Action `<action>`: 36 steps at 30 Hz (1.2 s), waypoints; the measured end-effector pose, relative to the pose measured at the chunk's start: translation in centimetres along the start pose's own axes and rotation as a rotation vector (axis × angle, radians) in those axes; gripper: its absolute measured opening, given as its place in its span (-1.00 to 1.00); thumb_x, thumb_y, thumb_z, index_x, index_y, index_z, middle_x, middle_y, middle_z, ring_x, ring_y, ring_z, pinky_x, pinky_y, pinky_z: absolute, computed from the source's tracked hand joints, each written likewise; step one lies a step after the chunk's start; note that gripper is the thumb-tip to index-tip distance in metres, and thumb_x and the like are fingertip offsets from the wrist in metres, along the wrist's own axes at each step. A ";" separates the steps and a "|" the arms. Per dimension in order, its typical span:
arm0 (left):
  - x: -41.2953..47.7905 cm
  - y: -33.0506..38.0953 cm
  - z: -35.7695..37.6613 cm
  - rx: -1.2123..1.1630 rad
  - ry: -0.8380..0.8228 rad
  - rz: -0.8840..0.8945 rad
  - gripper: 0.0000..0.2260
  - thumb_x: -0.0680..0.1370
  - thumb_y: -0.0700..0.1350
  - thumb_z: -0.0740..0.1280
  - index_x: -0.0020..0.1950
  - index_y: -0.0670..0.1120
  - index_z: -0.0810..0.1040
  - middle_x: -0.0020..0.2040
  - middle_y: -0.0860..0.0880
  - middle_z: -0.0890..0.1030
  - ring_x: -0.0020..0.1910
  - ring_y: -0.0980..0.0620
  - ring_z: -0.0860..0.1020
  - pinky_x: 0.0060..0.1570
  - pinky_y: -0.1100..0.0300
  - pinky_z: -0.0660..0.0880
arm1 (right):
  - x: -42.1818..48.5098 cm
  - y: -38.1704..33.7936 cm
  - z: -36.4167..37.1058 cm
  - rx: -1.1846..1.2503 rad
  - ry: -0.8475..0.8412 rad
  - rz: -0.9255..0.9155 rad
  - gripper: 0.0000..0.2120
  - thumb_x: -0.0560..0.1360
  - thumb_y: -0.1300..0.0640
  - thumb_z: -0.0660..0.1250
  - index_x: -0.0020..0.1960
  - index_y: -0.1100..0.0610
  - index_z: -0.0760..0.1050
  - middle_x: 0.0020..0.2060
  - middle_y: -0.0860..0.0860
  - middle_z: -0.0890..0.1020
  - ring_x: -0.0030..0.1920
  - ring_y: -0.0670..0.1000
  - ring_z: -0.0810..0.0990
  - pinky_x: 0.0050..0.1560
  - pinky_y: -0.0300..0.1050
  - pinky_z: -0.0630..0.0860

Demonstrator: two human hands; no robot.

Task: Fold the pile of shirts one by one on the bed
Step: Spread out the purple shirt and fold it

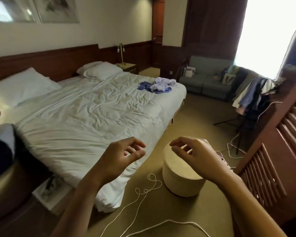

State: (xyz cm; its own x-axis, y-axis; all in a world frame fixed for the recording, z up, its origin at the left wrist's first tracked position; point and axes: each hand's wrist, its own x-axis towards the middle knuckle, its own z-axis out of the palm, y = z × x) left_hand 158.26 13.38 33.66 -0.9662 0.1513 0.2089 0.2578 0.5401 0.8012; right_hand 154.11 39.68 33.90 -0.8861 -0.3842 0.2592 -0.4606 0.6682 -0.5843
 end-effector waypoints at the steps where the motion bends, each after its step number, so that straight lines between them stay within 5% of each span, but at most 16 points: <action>1: 1.9 -0.3 0.7 -0.004 0.002 -0.005 -0.91 0.55 0.03 0.42 0.04 0.15 0.63 -0.07 0.21 0.66 -0.04 0.18 0.61 -0.06 0.36 0.52 | 1.7 1.5 -0.3 0.004 -0.004 -0.001 -0.85 0.55 -0.12 0.31 0.09 -0.21 0.59 -0.11 -0.32 0.63 -0.09 -0.26 0.59 -0.09 -0.25 0.57; 9: 18.3 -2.9 4.9 -0.040 0.066 -0.105 -0.92 0.56 0.00 0.42 0.03 0.14 0.64 -0.06 0.20 0.66 -0.04 0.19 0.61 -0.08 0.40 0.51 | 17.0 13.4 -4.1 -0.026 -0.092 -0.052 -0.77 0.55 -0.17 0.25 0.13 -0.19 0.58 -0.07 -0.28 0.62 -0.07 -0.23 0.60 -0.07 -0.21 0.61; 20: 41.4 -13.5 1.4 -0.020 0.079 -0.196 -0.92 0.56 0.04 0.41 0.04 0.14 0.65 -0.06 0.19 0.65 -0.03 0.22 0.60 -0.06 0.44 0.47 | 40.0 25.9 -1.5 0.022 -0.105 -0.012 -0.82 0.52 -0.17 0.30 0.08 -0.21 0.60 -0.12 -0.30 0.63 -0.14 -0.28 0.60 -0.17 -0.35 0.55; 29: 60.9 -24.3 -5.9 0.072 -0.077 -0.220 -0.96 0.55 0.06 0.42 -0.01 0.19 0.63 -0.09 0.25 0.64 -0.09 0.21 0.61 -0.11 0.38 0.52 | 62.4 29.8 3.5 -0.020 -0.156 0.012 -0.83 0.55 -0.11 0.32 0.11 -0.20 0.59 -0.10 -0.30 0.63 -0.16 -0.33 0.59 -0.23 -0.43 0.50; 36: 73.5 -29.5 -10.2 0.039 -0.025 -0.208 -0.95 0.56 -0.06 0.43 0.00 0.05 0.66 -0.12 0.18 0.66 -0.14 0.20 0.62 -0.14 0.44 0.48 | 75.7 33.0 4.6 -0.002 -0.181 0.028 -0.85 0.57 -0.09 0.31 0.09 -0.15 0.62 -0.09 -0.24 0.66 -0.17 -0.30 0.58 -0.25 -0.42 0.46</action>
State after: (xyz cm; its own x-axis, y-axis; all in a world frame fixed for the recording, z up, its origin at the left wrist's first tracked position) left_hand 79.59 0.11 31.05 -0.9982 0.0535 0.0265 0.0531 0.5934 0.8032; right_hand 72.02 29.72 30.70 -0.8751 -0.4734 0.1001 -0.4360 0.6817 -0.5875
